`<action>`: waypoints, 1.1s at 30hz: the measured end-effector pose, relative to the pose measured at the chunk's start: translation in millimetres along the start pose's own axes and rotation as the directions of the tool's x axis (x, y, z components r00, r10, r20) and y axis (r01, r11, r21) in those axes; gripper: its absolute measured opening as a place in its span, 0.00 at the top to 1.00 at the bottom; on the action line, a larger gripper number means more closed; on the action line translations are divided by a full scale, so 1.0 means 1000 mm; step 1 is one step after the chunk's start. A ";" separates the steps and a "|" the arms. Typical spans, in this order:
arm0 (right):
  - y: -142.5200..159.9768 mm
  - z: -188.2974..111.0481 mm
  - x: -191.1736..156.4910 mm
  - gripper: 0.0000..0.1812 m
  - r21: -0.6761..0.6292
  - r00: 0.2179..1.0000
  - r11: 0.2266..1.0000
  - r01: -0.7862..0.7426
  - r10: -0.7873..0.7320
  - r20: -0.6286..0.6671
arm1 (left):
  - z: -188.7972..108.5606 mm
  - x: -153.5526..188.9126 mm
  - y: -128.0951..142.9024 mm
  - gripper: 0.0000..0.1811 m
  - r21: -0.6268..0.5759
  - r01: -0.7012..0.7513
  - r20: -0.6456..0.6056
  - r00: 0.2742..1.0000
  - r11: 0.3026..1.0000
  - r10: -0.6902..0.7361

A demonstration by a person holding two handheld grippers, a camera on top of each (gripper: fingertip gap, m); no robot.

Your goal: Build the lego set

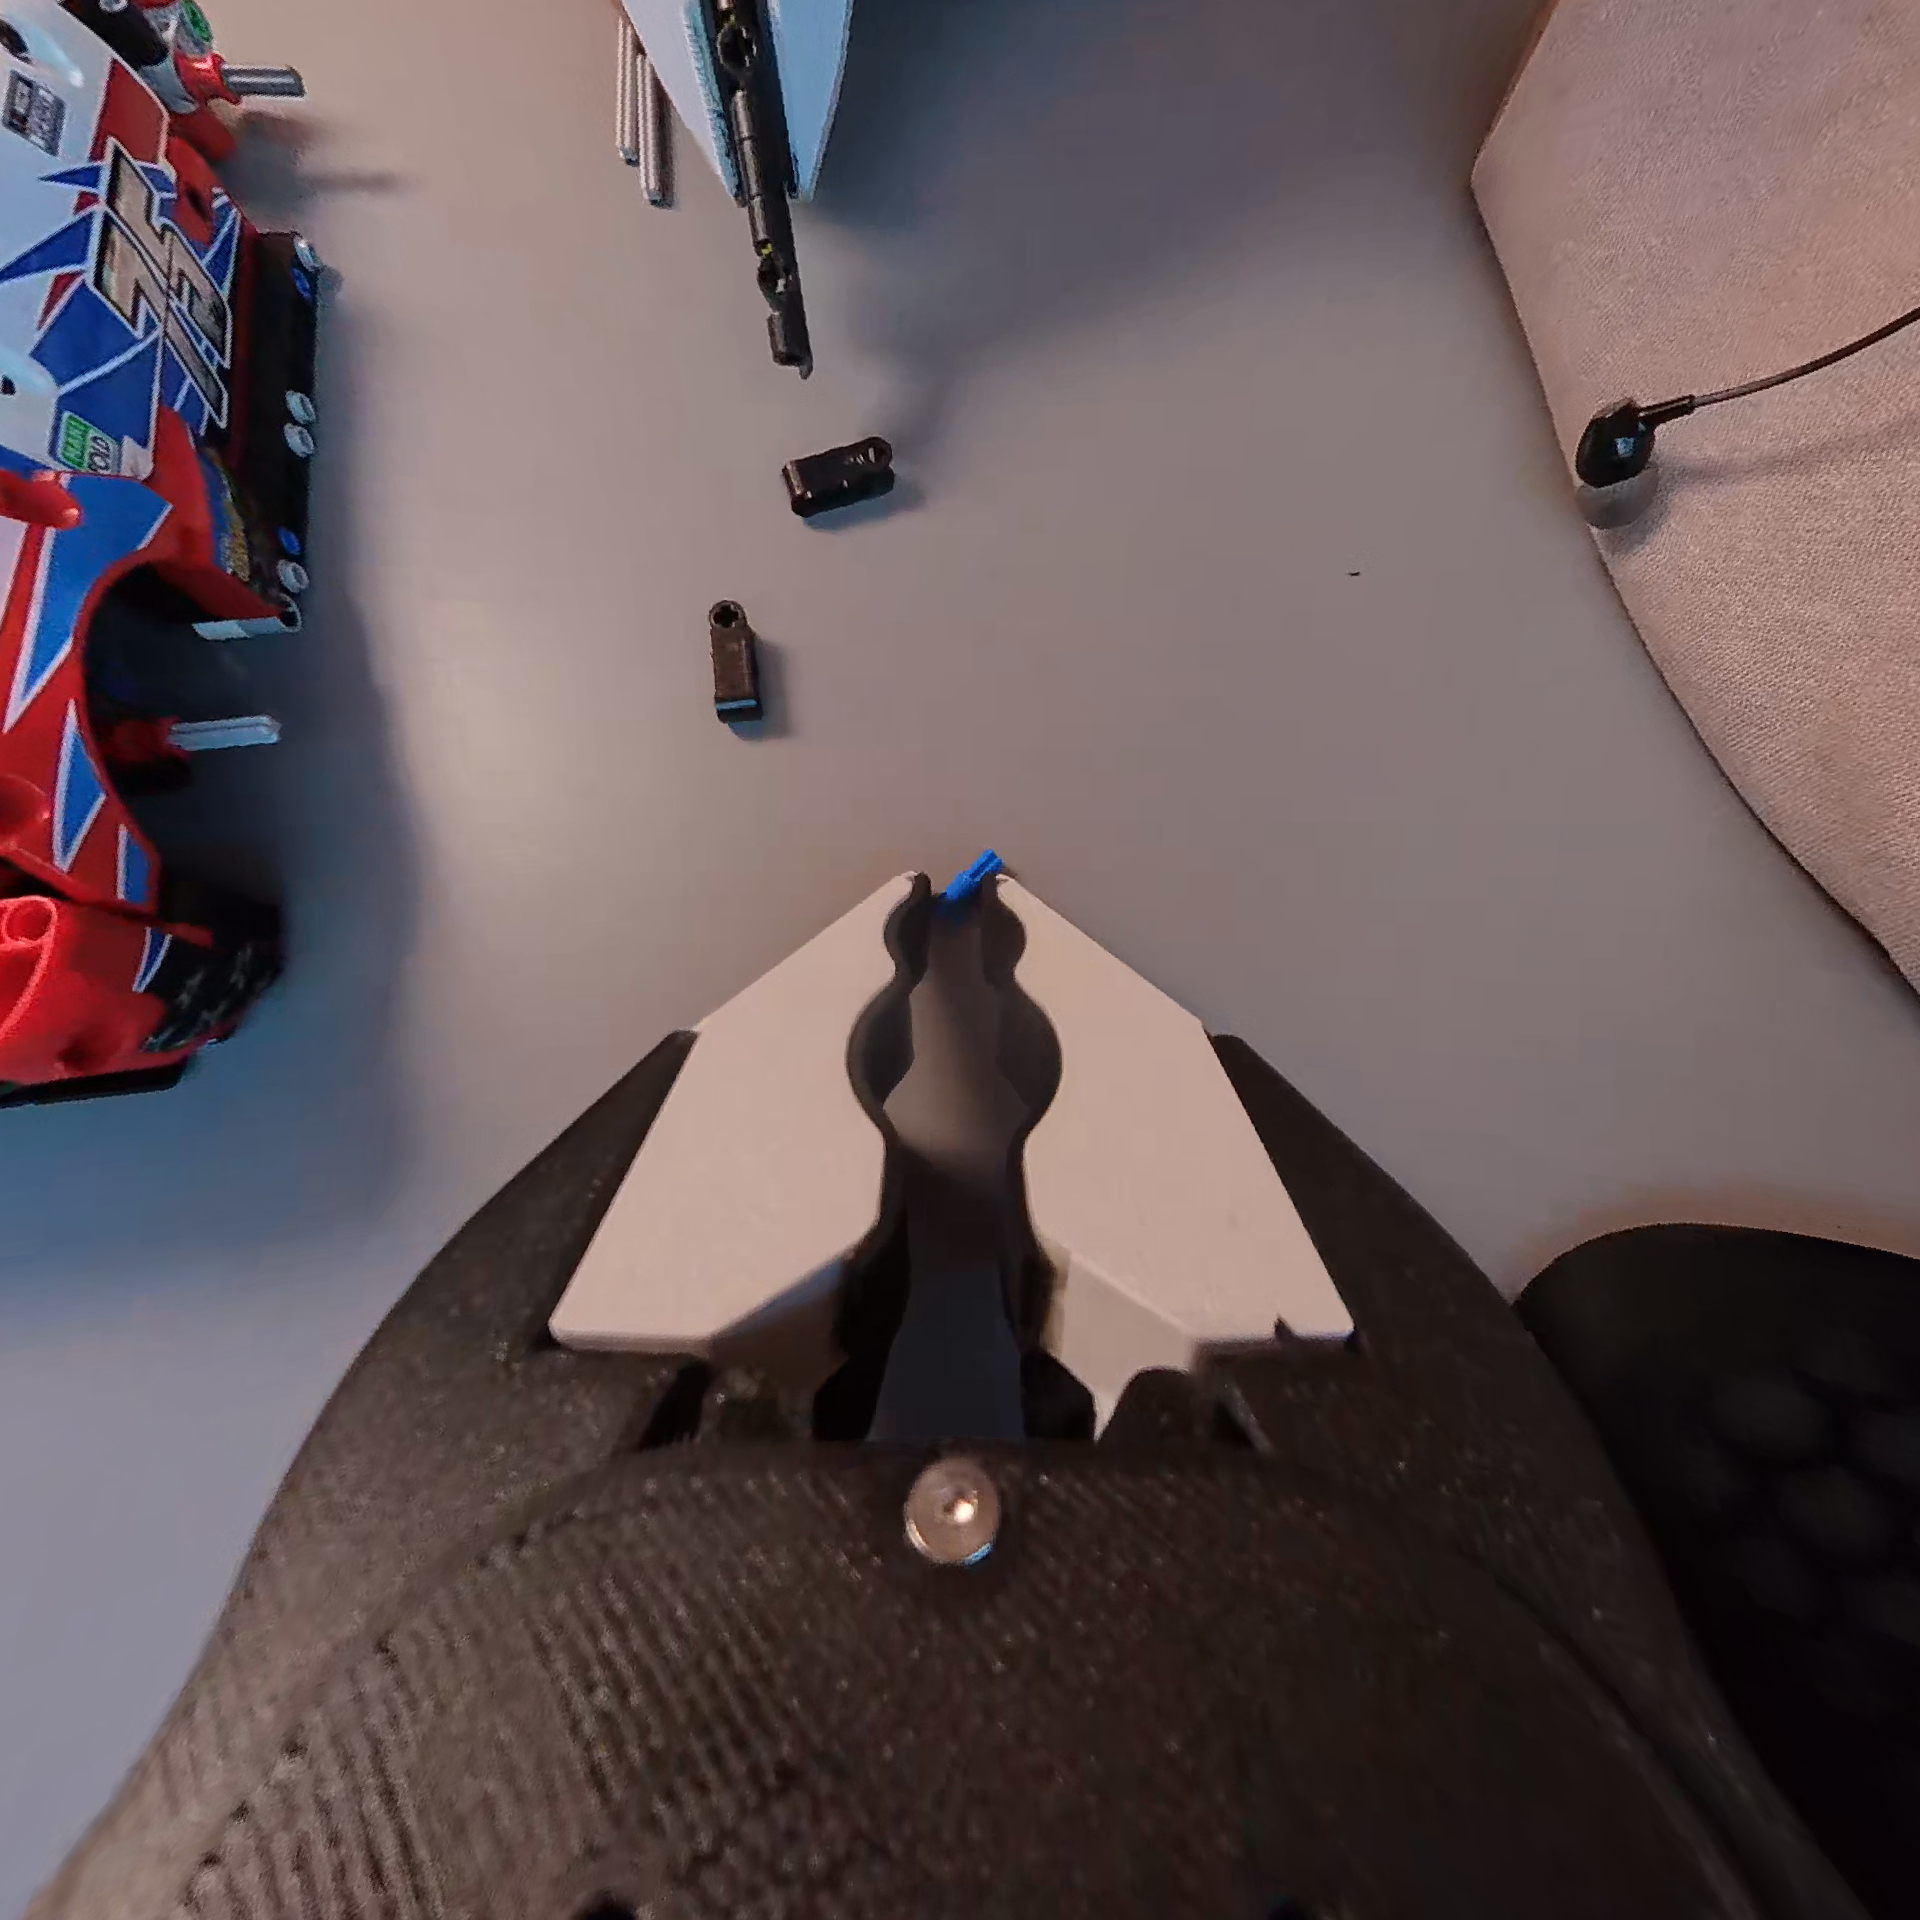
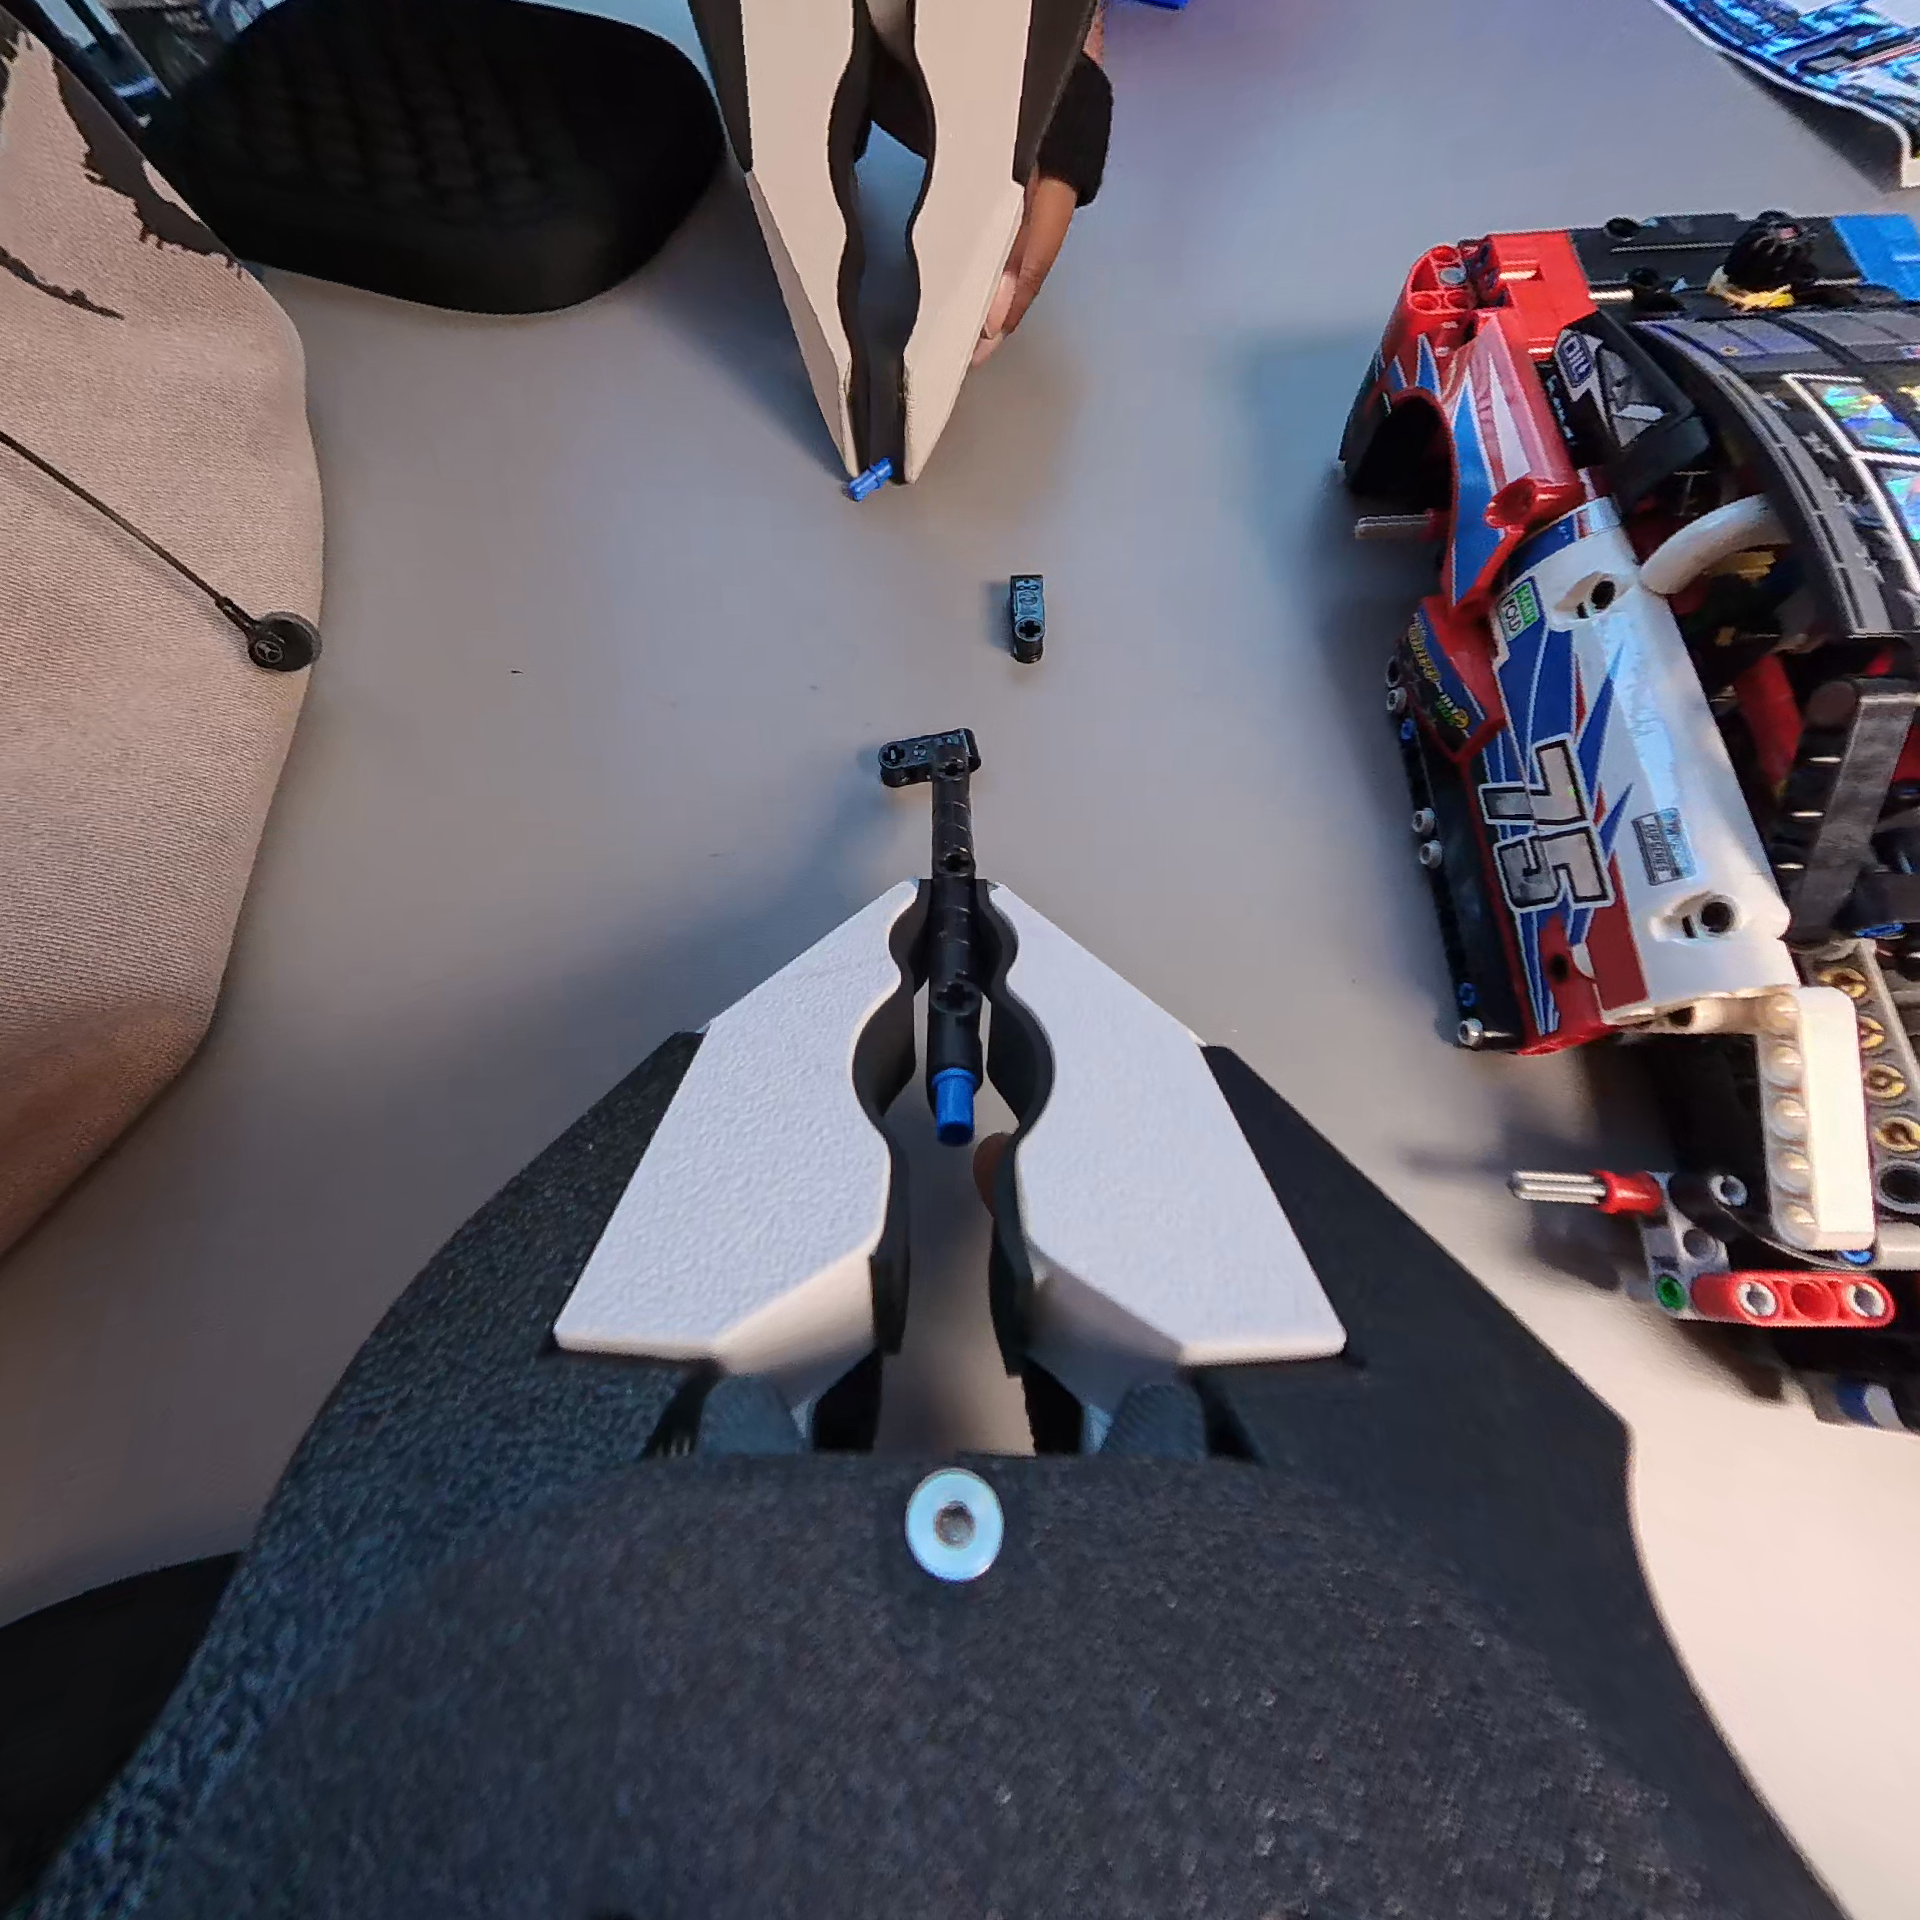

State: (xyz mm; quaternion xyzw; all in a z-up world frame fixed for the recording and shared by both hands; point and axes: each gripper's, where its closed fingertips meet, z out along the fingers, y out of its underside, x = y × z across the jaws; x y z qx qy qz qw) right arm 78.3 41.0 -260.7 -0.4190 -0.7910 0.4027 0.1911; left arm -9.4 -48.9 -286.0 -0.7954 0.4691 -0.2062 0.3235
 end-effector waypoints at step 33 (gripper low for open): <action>-0.055 -0.011 -0.036 0.98 0.310 0.958 0.910 0.275 -0.285 -0.014 | 0.002 0.011 -0.099 0.99 0.388 0.538 -0.160 0.839 0.749 -0.520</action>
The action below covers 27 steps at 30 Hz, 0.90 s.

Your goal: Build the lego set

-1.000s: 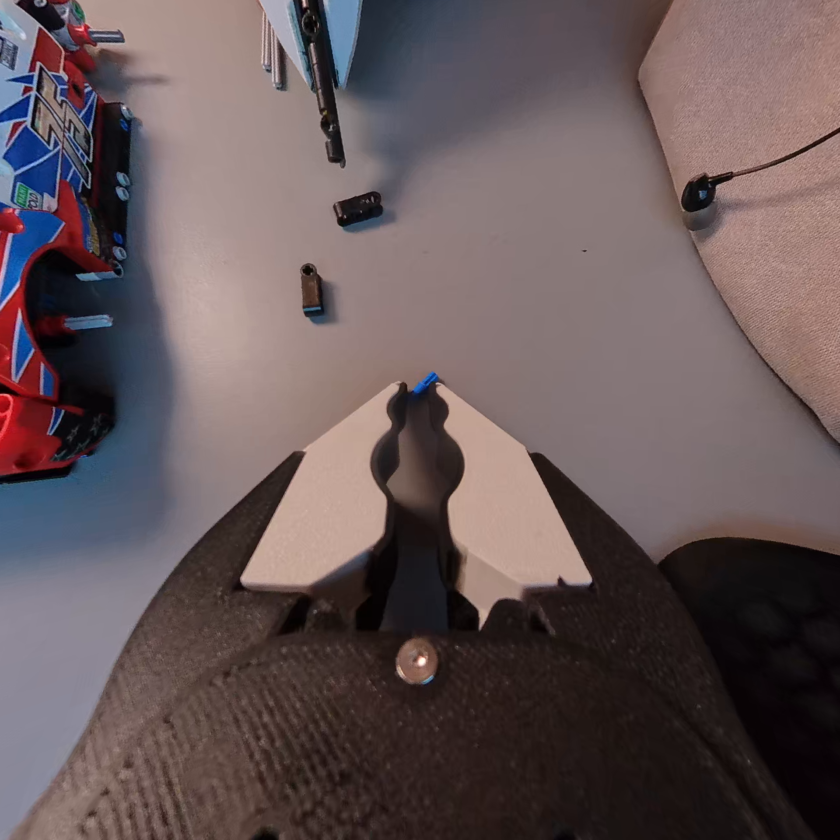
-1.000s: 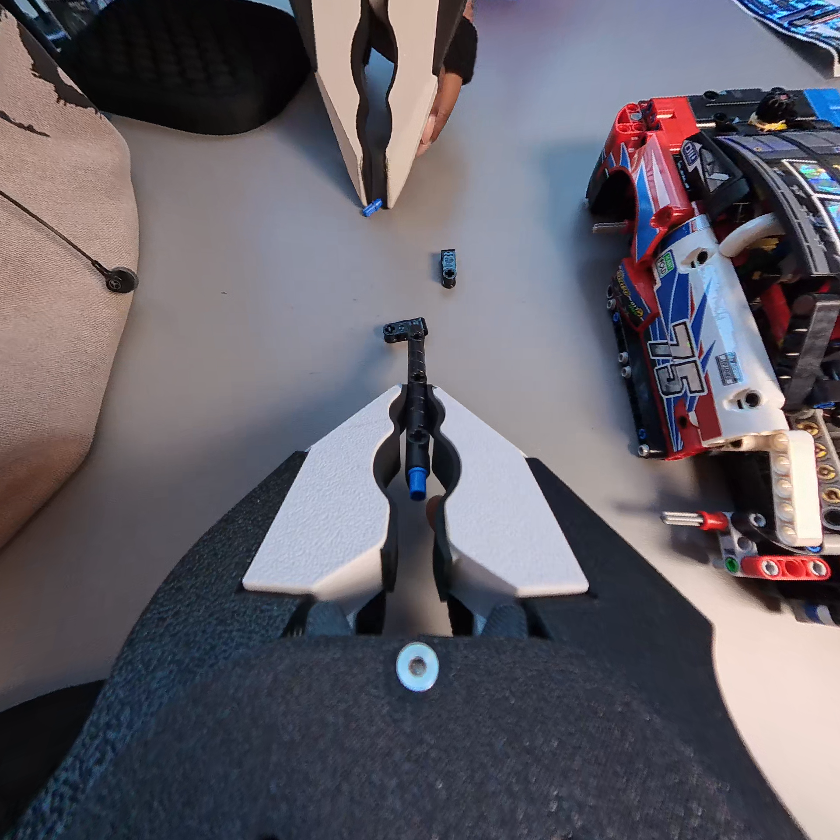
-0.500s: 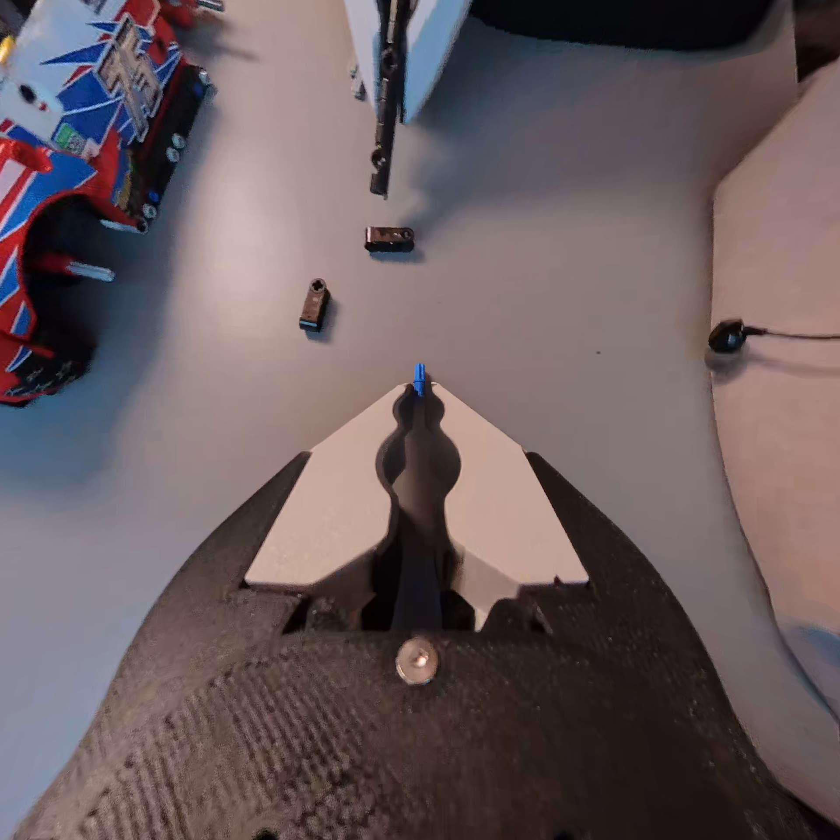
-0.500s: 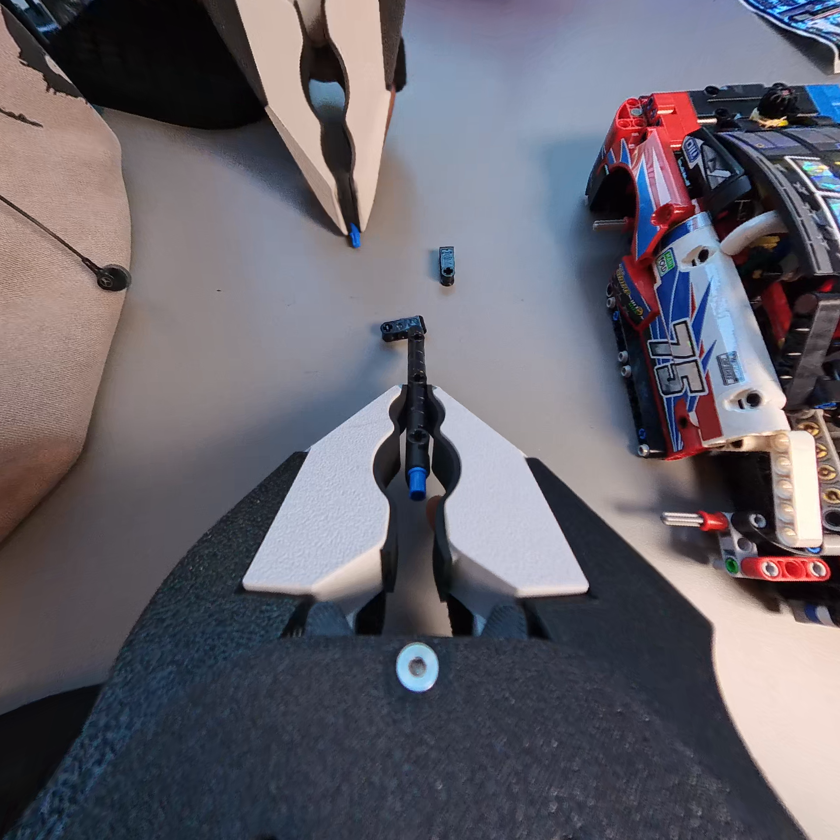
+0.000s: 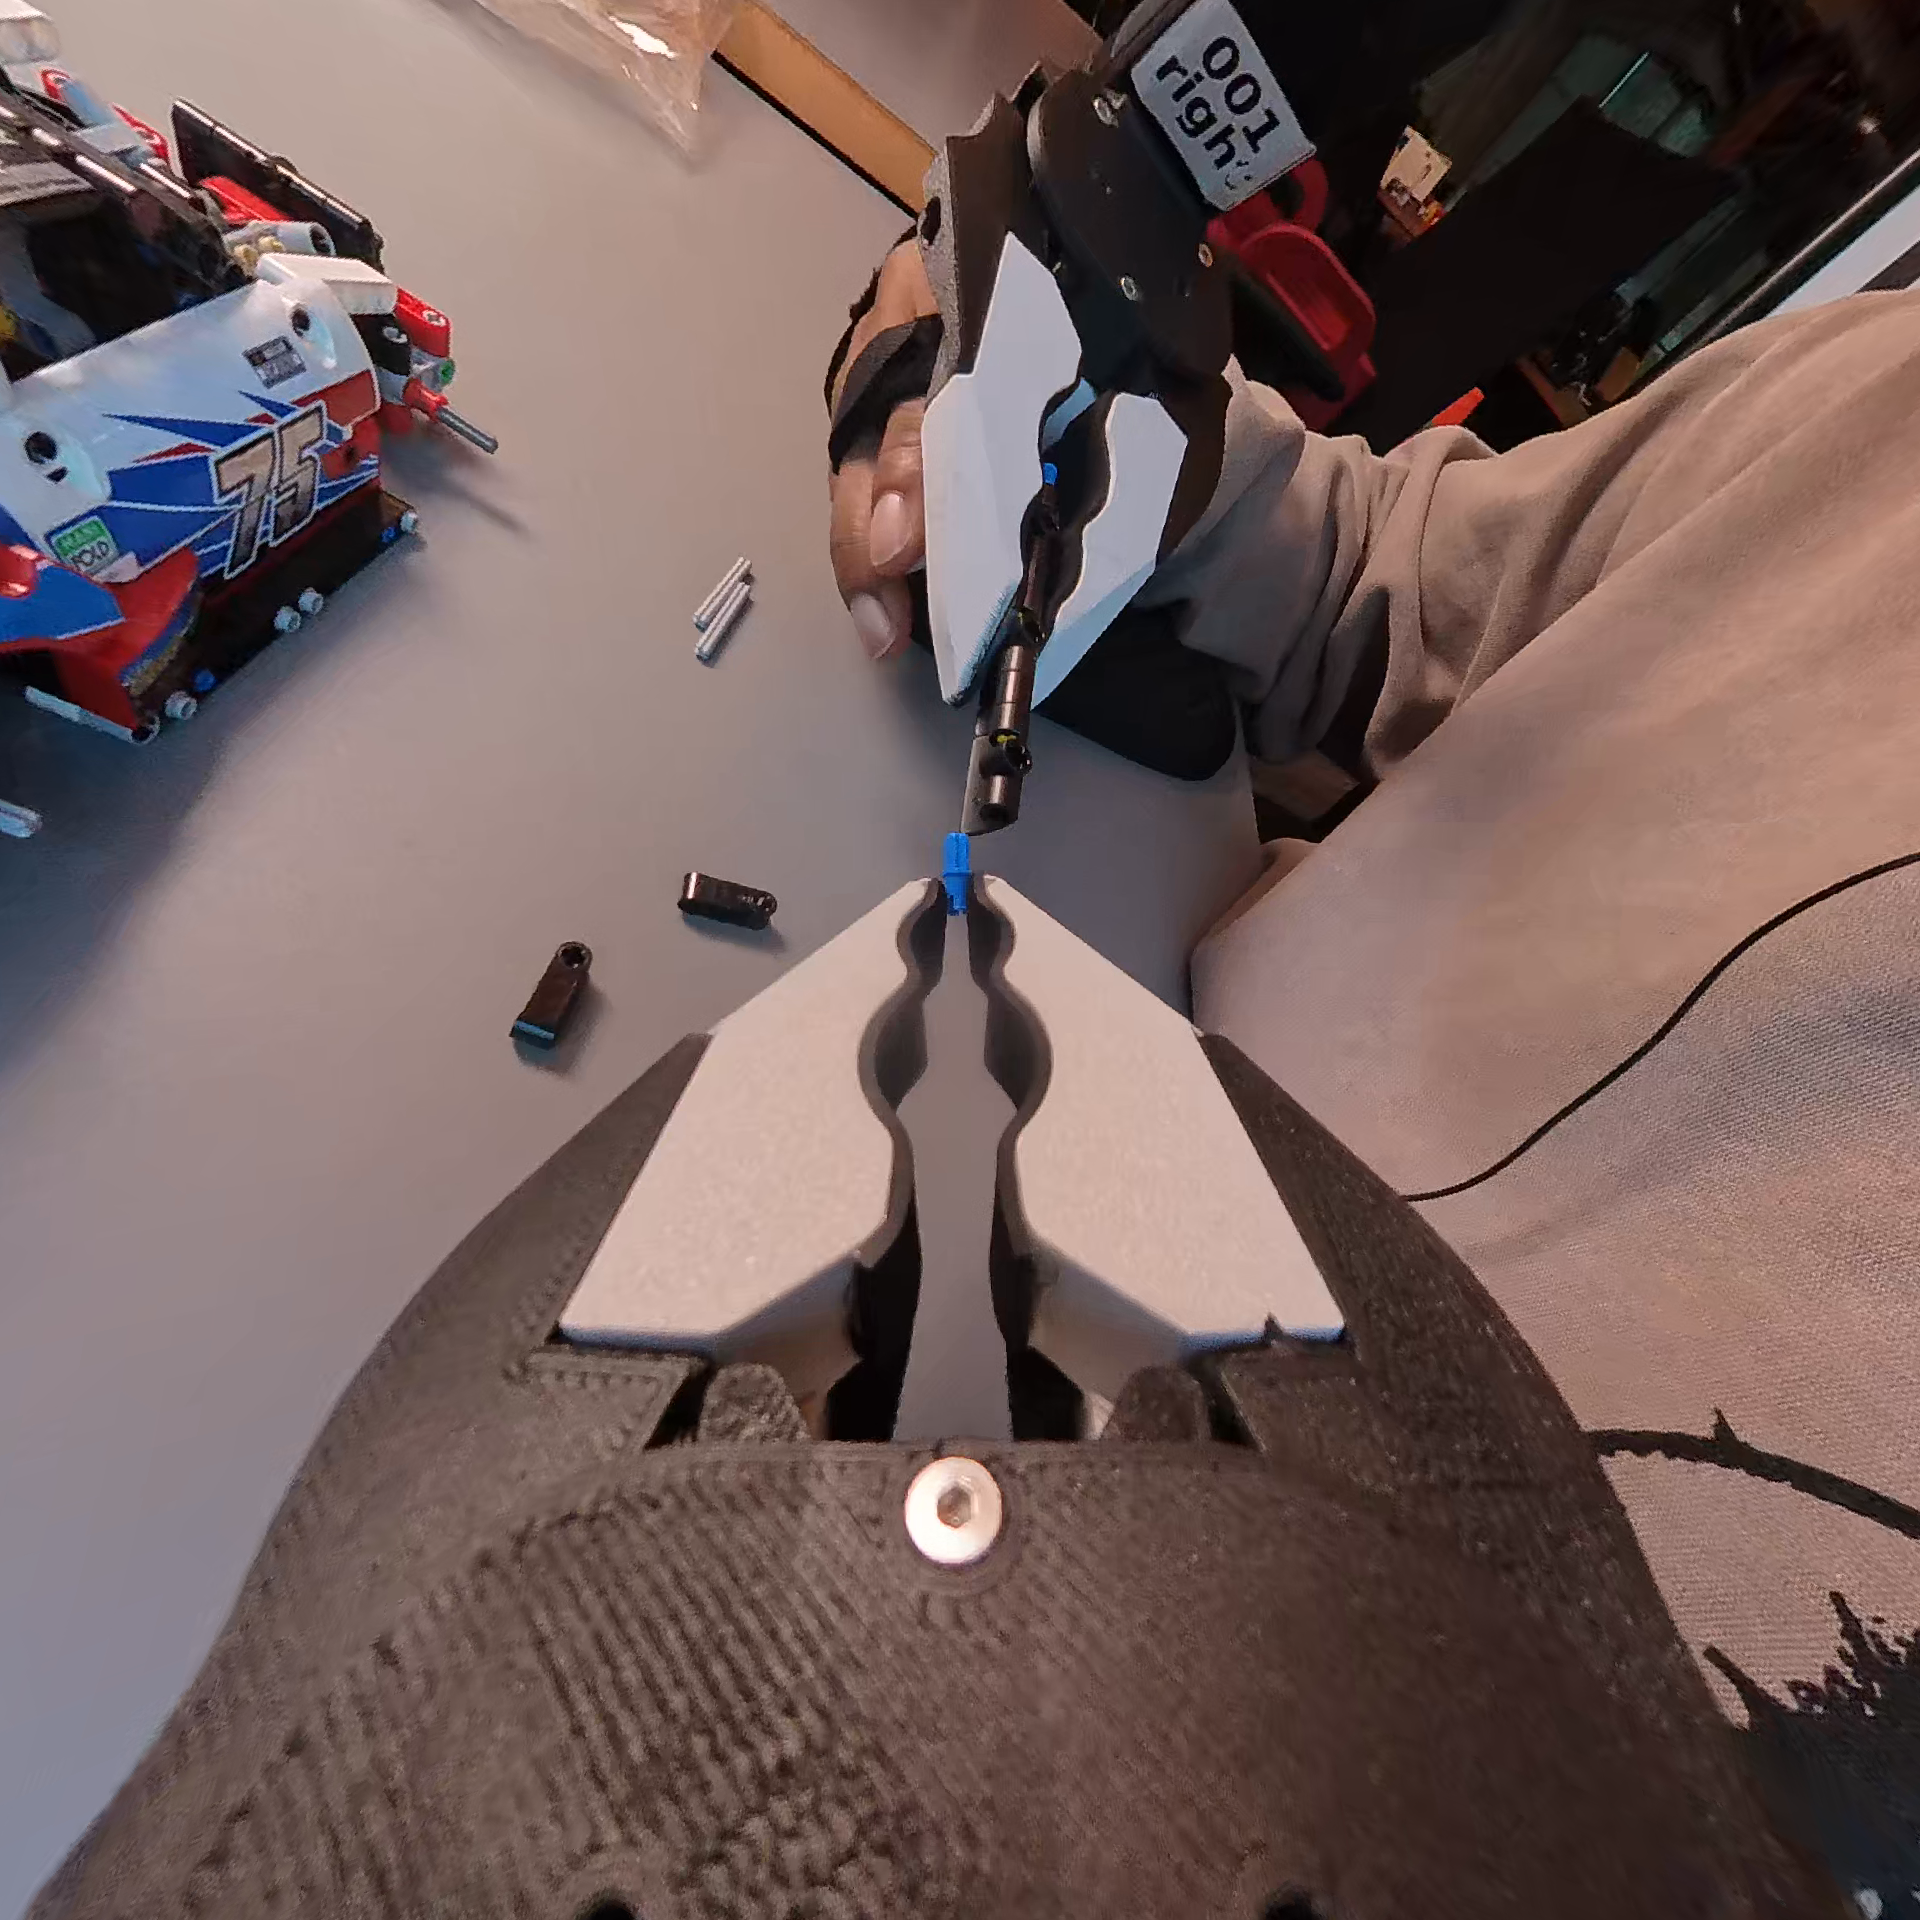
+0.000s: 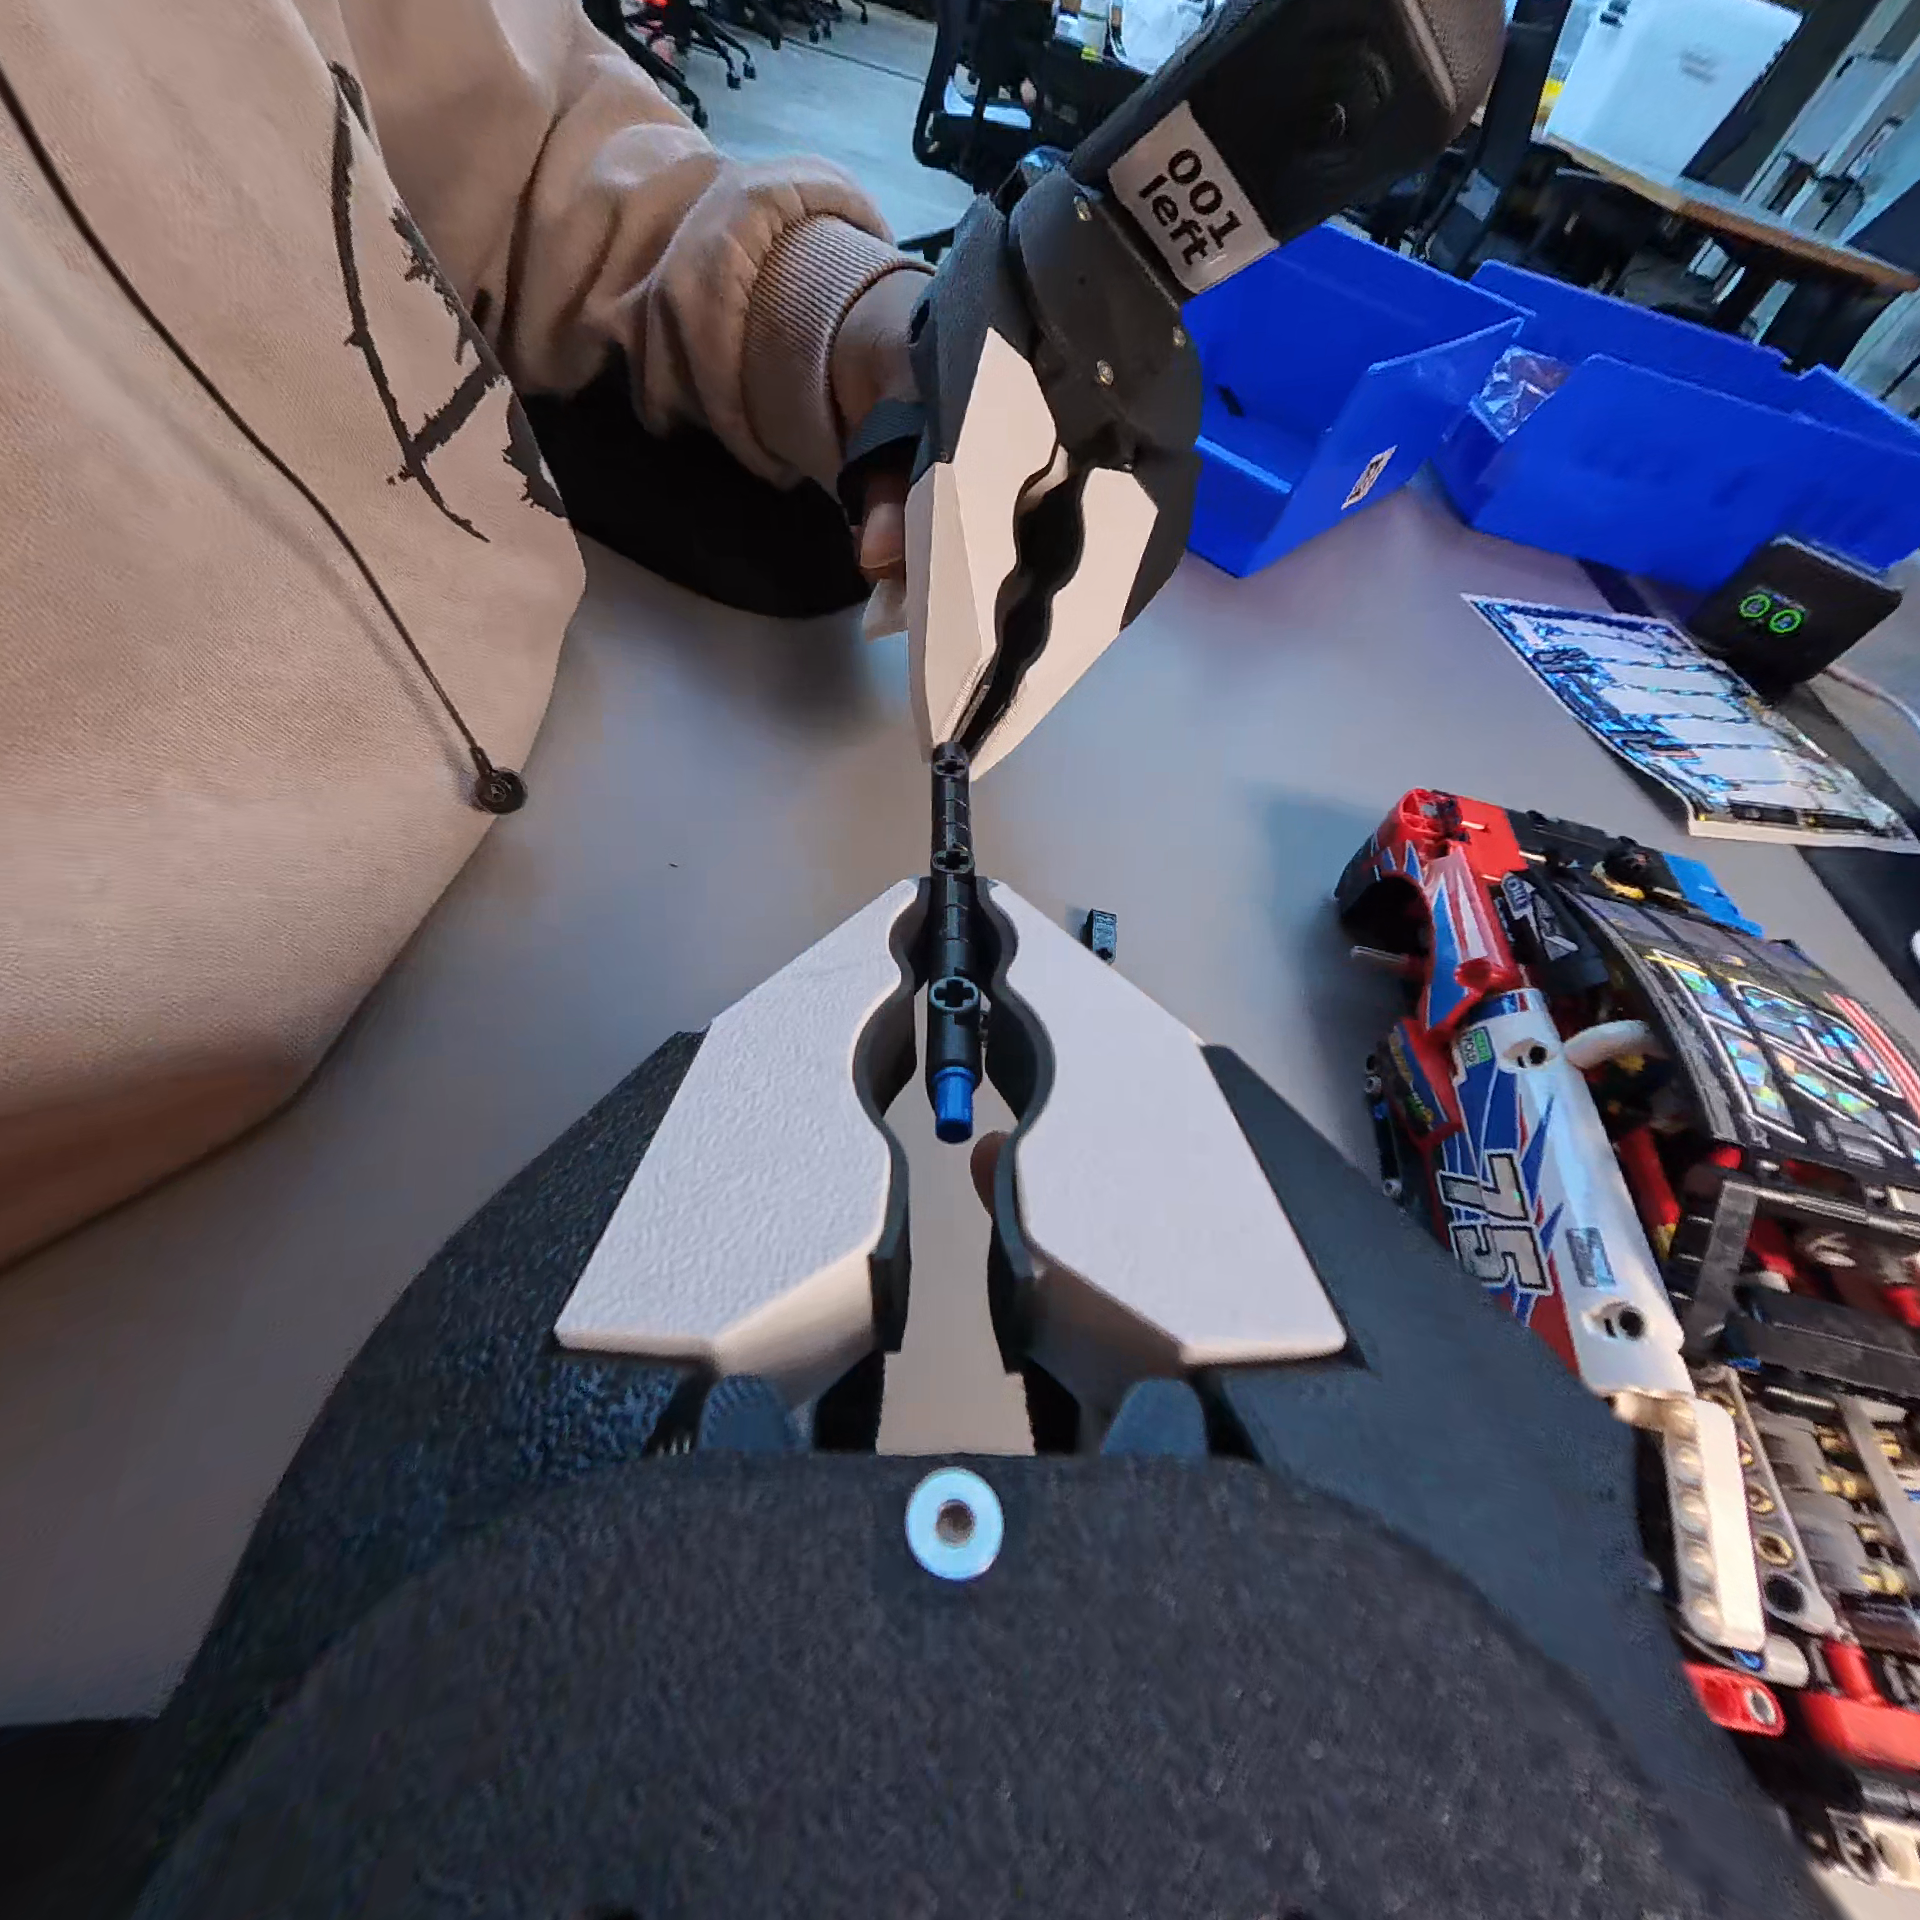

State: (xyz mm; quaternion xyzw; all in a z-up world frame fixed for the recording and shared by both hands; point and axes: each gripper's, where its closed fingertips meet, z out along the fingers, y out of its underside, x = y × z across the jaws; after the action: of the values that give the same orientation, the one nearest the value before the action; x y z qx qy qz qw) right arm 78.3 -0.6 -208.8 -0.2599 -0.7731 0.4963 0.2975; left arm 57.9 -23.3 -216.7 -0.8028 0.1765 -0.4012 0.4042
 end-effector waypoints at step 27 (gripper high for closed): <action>0.007 0.004 -0.004 0.98 0.046 0.968 0.979 -0.198 0.188 0.169 | -0.001 0.009 0.002 0.99 0.015 -0.004 -0.038 0.999 1.000 0.004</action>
State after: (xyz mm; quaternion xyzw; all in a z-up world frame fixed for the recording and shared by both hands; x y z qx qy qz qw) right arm 78.6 -3.6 -217.4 -0.2828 -0.7499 0.5667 0.1912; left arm 62.9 -30.3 -213.6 -0.7917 0.1828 -0.4167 0.4076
